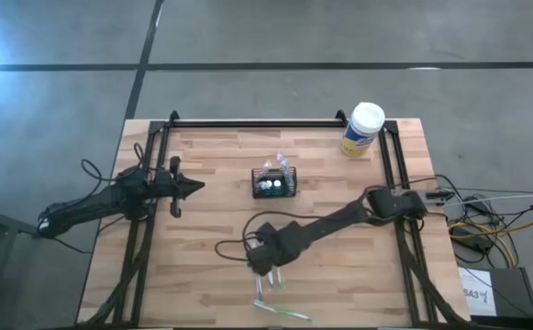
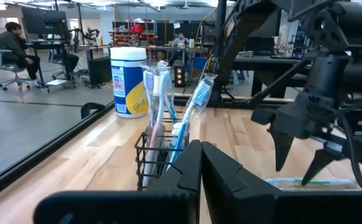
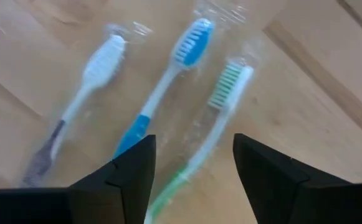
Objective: Pick & Place toothbrushing station
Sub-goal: Put the top green toothbrush into the mesh organizer
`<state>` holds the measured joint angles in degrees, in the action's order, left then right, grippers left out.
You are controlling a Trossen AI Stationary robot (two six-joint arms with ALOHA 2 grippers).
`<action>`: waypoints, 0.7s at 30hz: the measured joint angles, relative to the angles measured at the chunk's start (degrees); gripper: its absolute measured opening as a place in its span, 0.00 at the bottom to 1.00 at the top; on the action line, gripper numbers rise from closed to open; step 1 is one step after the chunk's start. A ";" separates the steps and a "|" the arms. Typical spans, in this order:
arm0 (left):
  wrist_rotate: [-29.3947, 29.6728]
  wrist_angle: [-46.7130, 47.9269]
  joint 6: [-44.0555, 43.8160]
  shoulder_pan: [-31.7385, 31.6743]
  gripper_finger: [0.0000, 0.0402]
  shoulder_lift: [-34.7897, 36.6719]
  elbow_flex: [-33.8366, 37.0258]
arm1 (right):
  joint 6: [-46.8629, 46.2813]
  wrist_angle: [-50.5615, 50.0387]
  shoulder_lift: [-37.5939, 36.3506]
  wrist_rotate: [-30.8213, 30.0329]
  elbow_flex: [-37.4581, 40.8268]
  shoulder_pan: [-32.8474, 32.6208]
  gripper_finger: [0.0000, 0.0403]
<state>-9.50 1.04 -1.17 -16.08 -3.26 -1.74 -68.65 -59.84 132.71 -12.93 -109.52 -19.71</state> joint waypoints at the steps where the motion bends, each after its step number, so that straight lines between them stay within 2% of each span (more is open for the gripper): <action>1: -0.02 -0.01 0.00 0.00 0.03 -0.02 0.01 | 0.09 0.05 0.53 0.06 -0.67 0.06 0.53; 6: -0.02 0.02 -0.09 0.02 0.03 -0.07 0.02 | 0.47 -1.86 2.09 1.26 -1.85 0.31 0.51; 15: -0.02 0.02 -0.43 0.02 0.03 -0.23 0.07 | 0.85 -4.50 1.64 2.26 0.60 0.28 0.45; 21: -0.02 0.07 -0.62 0.02 0.03 -0.29 0.07 | 2.44 -6.73 1.61 -0.07 -0.76 0.19 0.42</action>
<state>-9.52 1.11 -1.78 -16.05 -3.55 -1.67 -66.21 -66.57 134.32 -13.00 -110.28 -19.51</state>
